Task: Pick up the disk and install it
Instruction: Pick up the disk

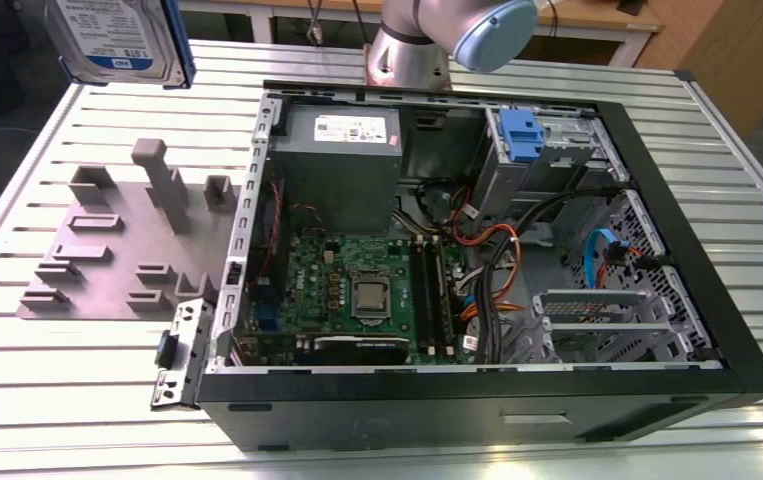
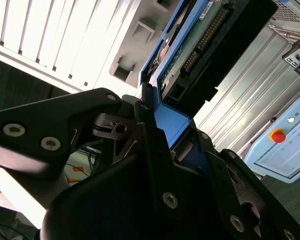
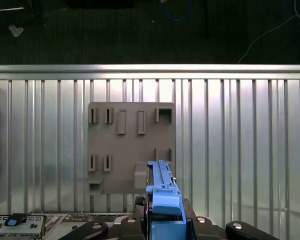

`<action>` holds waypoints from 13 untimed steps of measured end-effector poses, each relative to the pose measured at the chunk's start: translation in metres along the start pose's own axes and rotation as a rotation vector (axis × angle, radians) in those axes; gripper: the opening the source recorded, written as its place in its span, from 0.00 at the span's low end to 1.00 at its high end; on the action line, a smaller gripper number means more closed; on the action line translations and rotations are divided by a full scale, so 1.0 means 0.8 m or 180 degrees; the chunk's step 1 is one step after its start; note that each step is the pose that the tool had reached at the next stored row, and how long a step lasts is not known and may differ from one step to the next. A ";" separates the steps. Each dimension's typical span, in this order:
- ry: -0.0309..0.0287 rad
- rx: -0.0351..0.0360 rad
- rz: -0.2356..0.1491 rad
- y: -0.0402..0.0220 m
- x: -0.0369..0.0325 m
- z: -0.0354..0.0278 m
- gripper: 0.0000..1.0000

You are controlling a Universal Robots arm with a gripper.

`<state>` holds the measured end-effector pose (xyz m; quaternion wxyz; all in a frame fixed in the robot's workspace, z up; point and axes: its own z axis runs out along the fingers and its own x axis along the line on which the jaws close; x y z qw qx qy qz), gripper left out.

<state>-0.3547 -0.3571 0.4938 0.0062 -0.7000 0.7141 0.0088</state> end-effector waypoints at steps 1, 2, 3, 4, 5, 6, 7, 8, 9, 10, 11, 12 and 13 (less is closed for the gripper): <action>0.0000 0.0000 0.0000 -0.0004 0.0000 0.0000 0.36; 0.0000 0.0000 0.0000 -0.0008 0.0000 0.0000 0.36; 0.0000 0.0000 0.0000 -0.0013 0.0000 0.0000 0.36; 0.0000 0.0000 0.0000 -0.0017 0.0000 0.0000 0.36; 0.0000 0.0000 0.0000 -0.0021 0.0000 0.0000 0.36; 0.0000 0.0000 0.0000 -0.0025 0.0000 0.0000 0.36; 0.0000 0.0000 0.0000 -0.0029 0.0000 0.0000 0.36; 0.0000 0.0000 0.0000 -0.0034 -0.0001 0.0000 0.36; 0.0000 0.0000 0.0000 -0.0038 -0.0001 0.0000 0.36; 0.0000 0.0000 0.0000 -0.0043 -0.0001 0.0000 0.36; 0.0000 0.0000 0.0000 -0.0048 -0.0001 0.0000 0.36; 0.0000 0.0000 0.0000 -0.0052 -0.0001 0.0000 0.36; 0.0000 0.0000 0.0000 -0.0057 -0.0001 0.0000 0.36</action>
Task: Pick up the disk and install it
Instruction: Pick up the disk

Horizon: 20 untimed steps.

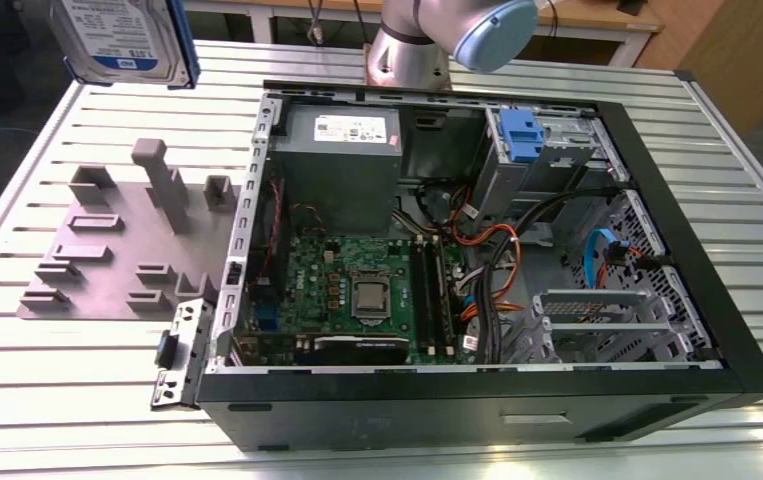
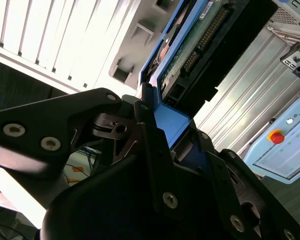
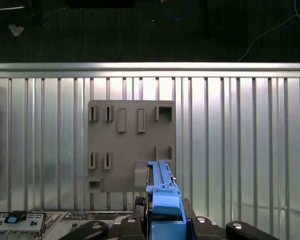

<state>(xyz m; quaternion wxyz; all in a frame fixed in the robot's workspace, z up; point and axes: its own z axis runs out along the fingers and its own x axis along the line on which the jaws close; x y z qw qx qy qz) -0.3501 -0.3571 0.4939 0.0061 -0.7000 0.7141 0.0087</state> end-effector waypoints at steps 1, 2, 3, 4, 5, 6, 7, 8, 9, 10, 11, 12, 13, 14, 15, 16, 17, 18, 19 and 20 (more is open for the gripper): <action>0.0000 0.0000 0.0000 -0.0004 0.0000 0.0000 0.36; 0.0000 0.0000 0.0000 -0.0009 0.0000 0.0000 0.36; 0.0000 0.0000 0.0000 -0.0014 0.0000 0.0000 0.36; 0.0000 0.0000 0.0000 -0.0020 0.0000 0.0000 0.36; 0.0000 0.0000 0.0000 -0.0026 0.0000 0.0000 0.36; 0.0000 0.0000 0.0000 -0.0034 0.0000 0.0000 0.36; 0.0000 0.0000 0.0000 -0.0040 -0.0001 0.0000 0.36; 0.0000 0.0000 0.0000 -0.0046 -0.0001 0.0000 0.36; 0.0000 0.0000 0.0000 -0.0053 -0.0001 0.0000 0.36; 0.0000 0.0000 0.0000 -0.0059 -0.0001 0.0000 0.36; 0.0000 0.0000 0.0000 -0.0062 -0.0001 0.0000 0.36; 0.0000 0.0000 0.0000 -0.0063 -0.0001 0.0000 0.36; 0.0000 0.0000 0.0000 -0.0064 -0.0001 0.0000 0.36; 0.0000 0.0000 0.0000 -0.0065 -0.0001 0.0000 0.36; 0.0000 0.0000 0.0000 -0.0065 -0.0001 0.0000 0.36; 0.0000 0.0000 0.0000 -0.0066 -0.0001 0.0000 0.36; 0.0000 0.0000 0.0000 -0.0066 -0.0001 0.0000 0.36; 0.0000 0.0000 0.0000 -0.0066 -0.0001 0.0000 0.36; 0.0000 0.0000 0.0000 -0.0066 -0.0001 0.0000 0.36; 0.0000 0.0000 0.0000 -0.0067 -0.0001 0.0000 0.36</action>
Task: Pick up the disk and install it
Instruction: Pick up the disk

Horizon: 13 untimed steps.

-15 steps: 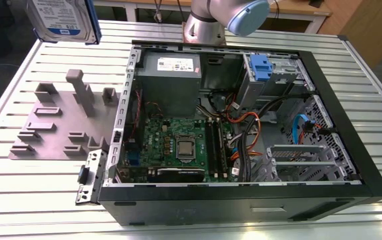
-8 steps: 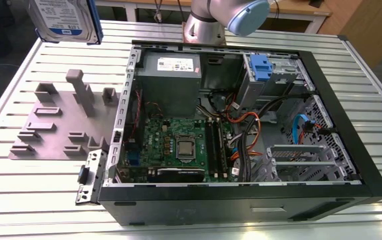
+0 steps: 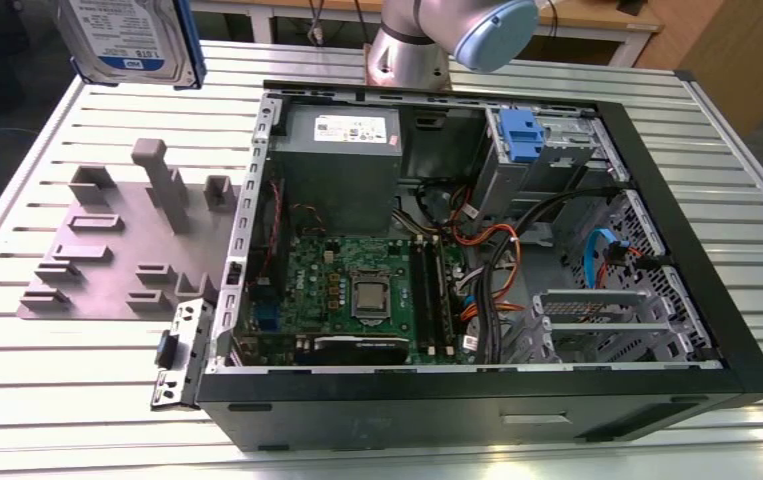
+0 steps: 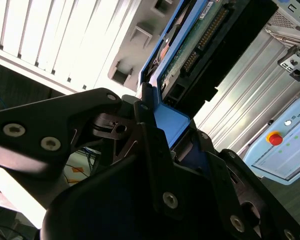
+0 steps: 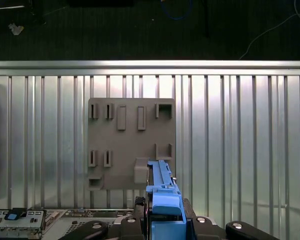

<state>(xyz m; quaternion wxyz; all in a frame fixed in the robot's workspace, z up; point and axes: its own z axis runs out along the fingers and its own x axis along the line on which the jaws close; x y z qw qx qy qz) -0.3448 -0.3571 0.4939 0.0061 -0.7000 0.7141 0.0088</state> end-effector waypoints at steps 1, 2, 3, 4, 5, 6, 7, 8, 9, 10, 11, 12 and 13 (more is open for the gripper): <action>0.0000 0.0000 0.0000 0.0000 0.0000 0.0000 0.36; 0.0000 0.0000 0.0000 -0.0001 0.0000 0.0000 0.36; 0.0000 0.0000 0.0000 -0.0001 0.0000 0.0000 0.36; 0.0000 0.0000 0.0000 -0.0001 0.0000 0.0000 0.36; 0.0000 0.0000 0.0000 -0.0007 0.0000 0.0000 0.36; 0.0000 0.0000 -0.0001 -0.0041 0.0000 0.0000 0.36; 0.0000 0.0000 -0.0001 -0.0070 -0.0001 0.0000 0.36; 0.0000 0.0000 0.0000 -0.0087 -0.0001 0.0000 0.36; 0.0000 0.0000 0.0000 -0.0101 -0.0002 0.0000 0.36; 0.0000 0.0000 0.0000 -0.0110 -0.0002 0.0000 0.36; 0.0000 0.0000 0.0000 -0.0117 -0.0002 -0.0001 0.36; 0.0000 0.0000 0.0000 -0.0120 -0.0002 0.0000 0.36; 0.0000 0.0000 0.0000 -0.0126 -0.0003 0.0000 0.36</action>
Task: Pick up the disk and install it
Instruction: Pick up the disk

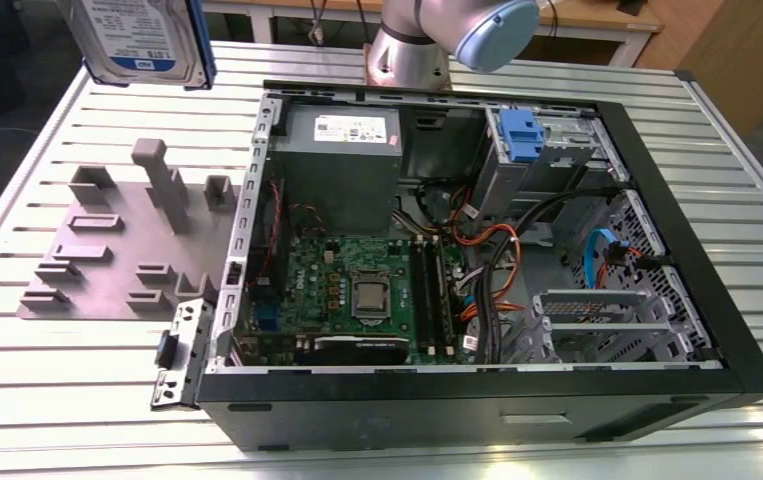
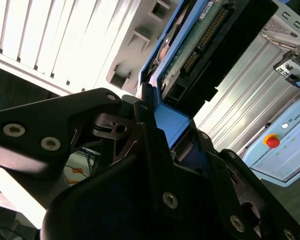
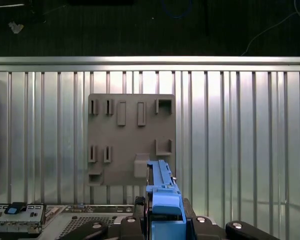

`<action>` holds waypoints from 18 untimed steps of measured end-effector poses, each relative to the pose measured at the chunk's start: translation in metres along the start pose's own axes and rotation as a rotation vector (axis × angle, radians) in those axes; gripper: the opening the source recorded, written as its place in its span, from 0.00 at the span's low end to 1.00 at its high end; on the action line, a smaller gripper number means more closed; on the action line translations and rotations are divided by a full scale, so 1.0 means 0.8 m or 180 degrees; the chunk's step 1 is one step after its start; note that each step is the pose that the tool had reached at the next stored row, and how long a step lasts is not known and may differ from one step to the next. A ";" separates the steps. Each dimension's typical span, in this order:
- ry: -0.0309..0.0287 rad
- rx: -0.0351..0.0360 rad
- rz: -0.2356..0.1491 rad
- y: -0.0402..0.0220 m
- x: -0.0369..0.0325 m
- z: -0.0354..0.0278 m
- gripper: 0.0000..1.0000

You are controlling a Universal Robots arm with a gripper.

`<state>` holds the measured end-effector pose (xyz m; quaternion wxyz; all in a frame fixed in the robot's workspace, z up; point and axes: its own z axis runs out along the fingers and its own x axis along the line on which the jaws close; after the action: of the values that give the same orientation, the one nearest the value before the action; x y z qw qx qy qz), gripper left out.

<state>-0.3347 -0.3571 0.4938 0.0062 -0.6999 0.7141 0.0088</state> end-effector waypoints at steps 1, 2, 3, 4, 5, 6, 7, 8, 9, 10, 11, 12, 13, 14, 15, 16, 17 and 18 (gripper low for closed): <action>0.0000 0.0000 -0.0001 -0.0013 0.0000 0.0000 0.36; 0.0000 0.0000 0.0000 -0.0026 0.0000 0.0000 0.36; 0.0000 0.0000 0.0000 -0.0041 0.0000 0.0000 0.36; 0.0000 0.0000 0.0000 -0.0057 -0.0001 -0.0001 0.36; 0.0000 0.0000 0.0000 -0.0071 -0.0001 0.0000 0.36; 0.0000 0.0000 -0.0001 -0.0083 -0.0001 -0.0001 0.36; 0.0000 0.0000 0.0000 -0.0095 -0.0002 0.0000 0.36; 0.0000 0.0000 0.0000 -0.0105 -0.0002 -0.0001 0.36; 0.0000 0.0000 0.0000 -0.0114 -0.0002 0.0000 0.36; 0.0000 0.0000 0.0000 -0.0119 -0.0002 0.0000 0.36; 0.0000 0.0000 0.0000 -0.0123 -0.0002 -0.0001 0.36; 0.0000 0.0000 0.0000 -0.0124 -0.0002 -0.0001 0.36; 0.0000 0.0000 0.0000 -0.0132 -0.0002 -0.0001 0.36; 0.0000 0.0000 0.0000 -0.0139 -0.0003 0.0000 0.36; 0.0000 0.0000 0.0000 -0.0139 -0.0002 -0.0001 0.36; 0.0000 0.0000 0.0000 -0.0139 -0.0003 0.0000 0.36; 0.0000 0.0000 0.0000 -0.0139 -0.0002 0.0000 0.36; 0.0000 0.0000 0.0000 -0.0140 -0.0003 0.0000 0.36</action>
<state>-0.3235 -0.3571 0.4938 0.0062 -0.7000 0.7141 0.0087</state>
